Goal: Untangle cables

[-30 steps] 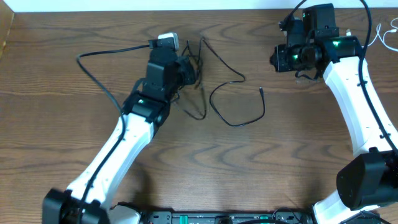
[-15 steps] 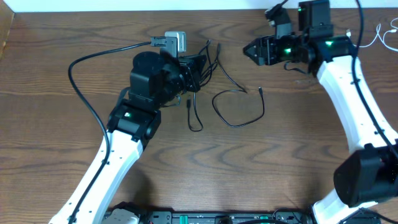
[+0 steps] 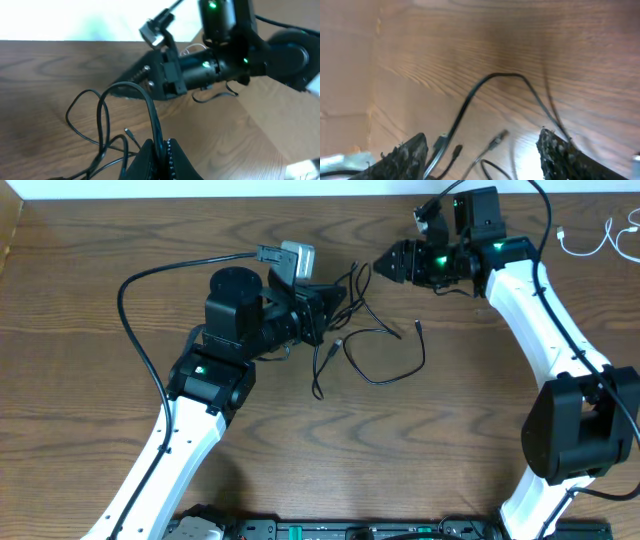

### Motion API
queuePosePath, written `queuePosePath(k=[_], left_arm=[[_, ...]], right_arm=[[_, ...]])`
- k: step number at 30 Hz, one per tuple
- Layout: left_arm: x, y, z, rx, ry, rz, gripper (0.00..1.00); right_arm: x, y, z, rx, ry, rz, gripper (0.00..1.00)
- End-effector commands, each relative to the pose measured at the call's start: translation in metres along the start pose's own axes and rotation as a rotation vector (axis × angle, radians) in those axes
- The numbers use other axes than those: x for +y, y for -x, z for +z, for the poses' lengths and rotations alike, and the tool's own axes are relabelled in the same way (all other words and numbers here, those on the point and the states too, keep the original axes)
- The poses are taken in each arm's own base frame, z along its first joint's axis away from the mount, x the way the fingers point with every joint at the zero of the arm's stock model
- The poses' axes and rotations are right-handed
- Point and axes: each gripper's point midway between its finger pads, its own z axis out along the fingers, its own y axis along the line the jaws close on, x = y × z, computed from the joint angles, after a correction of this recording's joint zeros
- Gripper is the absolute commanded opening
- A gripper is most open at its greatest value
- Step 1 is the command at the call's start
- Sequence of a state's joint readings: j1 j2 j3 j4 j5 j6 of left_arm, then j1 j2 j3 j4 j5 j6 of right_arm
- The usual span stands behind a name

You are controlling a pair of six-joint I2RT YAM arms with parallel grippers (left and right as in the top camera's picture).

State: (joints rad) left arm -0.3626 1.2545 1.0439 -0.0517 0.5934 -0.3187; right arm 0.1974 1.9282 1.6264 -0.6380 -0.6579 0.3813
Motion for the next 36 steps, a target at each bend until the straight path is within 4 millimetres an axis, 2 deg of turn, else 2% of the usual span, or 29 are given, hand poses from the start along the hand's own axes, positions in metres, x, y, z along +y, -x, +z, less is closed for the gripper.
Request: queuePosePath(k=[1,4,8,13,16,19,20,22,26,29,32,34,36], left_arm=[[-0.017,0.002,-0.005,0.002,-0.075,0.112,0.08],[-0.018,0.002,-0.005,0.004,-0.081,0.119,0.08],[-0.017,0.002,-0.005,0.005,-0.081,0.132,0.08],[-0.017,0.002,-0.005,0.004,-0.081,0.134,0.08],[-0.017,0.002,-0.005,0.004,-0.08,0.134,0.08],[-0.016,0.001,-0.005,0.006,-0.075,0.132,0.08],[-0.015,0.002,-0.005,0.004,-0.068,0.132,0.08],[-0.015,0.002,-0.005,0.004,-0.068,0.135,0.08],[-0.013,0.002,-0.006,0.003,-0.061,0.145,0.08],[0.006,0.002,-0.007,-0.001,0.035,0.13,0.08],[0.047,0.002,-0.013,-0.011,0.265,0.102,0.08],[0.08,0.001,-0.025,-0.022,0.461,0.091,0.08],[0.104,0.001,-0.04,-0.031,0.62,0.088,0.08]], right_arm=[[0.016,-0.005,0.004,0.018,0.036,0.122,0.7],[0.022,-0.008,0.009,0.027,0.045,0.141,0.72],[0.029,-0.014,0.017,0.047,0.05,0.145,0.68],[0.03,-0.025,0.036,0.085,0.042,0.155,0.54],[0.021,-0.031,0.048,0.11,0.03,0.181,0.35],[0.009,-0.028,0.055,0.107,0.02,0.168,0.06],[0.005,-0.024,0.053,0.095,0.019,0.147,0.01],[-0.01,-0.015,0.047,0.063,-0.013,0.133,0.01],[-0.037,0.012,0.012,-0.024,-0.04,0.128,0.01],[-0.065,0.032,-0.028,-0.101,-0.079,0.174,0.01],[-0.109,0.043,-0.074,-0.189,-0.214,0.253,0.01],[-0.143,0.043,-0.105,-0.233,-0.327,0.312,0.01],[-0.17,0.038,-0.126,-0.251,-0.41,0.364,0.01]])
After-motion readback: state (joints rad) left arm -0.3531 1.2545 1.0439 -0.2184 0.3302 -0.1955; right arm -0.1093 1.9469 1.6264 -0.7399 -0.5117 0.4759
